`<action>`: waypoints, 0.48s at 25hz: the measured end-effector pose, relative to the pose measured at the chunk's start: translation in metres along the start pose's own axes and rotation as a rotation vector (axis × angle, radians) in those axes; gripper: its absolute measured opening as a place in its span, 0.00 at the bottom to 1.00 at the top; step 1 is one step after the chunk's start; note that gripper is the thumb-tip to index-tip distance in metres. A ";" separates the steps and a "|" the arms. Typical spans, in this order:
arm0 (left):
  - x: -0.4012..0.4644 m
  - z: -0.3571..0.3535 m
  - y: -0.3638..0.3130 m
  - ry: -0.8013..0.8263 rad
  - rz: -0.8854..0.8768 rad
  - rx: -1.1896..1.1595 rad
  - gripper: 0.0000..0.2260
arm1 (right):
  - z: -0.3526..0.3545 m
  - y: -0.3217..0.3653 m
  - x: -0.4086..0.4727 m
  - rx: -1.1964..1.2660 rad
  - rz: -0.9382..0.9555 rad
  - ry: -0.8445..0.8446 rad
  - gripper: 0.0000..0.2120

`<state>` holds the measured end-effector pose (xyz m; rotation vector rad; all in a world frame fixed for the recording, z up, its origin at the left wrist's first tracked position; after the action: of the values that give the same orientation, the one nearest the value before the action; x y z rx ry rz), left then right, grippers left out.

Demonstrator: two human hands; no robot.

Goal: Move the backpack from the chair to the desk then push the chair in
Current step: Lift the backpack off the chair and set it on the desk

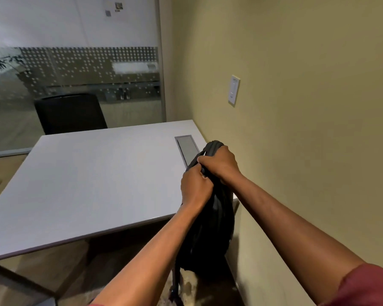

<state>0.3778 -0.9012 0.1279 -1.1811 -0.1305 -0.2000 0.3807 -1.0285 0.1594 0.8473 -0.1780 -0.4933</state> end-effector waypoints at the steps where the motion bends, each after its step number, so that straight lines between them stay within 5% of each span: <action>1: 0.013 -0.003 -0.008 -0.013 -0.020 0.008 0.13 | 0.007 0.007 0.014 -0.022 0.021 -0.003 0.09; 7: 0.094 -0.026 -0.052 -0.060 -0.138 0.091 0.10 | 0.044 0.048 0.098 -0.042 0.121 -0.041 0.05; 12: 0.153 -0.056 -0.064 -0.043 -0.236 0.074 0.06 | 0.055 0.055 0.168 0.039 0.147 -0.070 0.15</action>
<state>0.5130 -0.9897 0.1958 -1.0956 -0.3136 -0.3744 0.5276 -1.1166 0.2297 0.8484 -0.3131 -0.3825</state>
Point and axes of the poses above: each hand's wrist, its own x-axis towards the middle knuckle, its own z-axis out of the back of the hand, y = z × x, the point moved 10 cm from there along x, towards the middle knuckle, and after that the axes turned 4 degrees about -x, right-handed, at the moved point
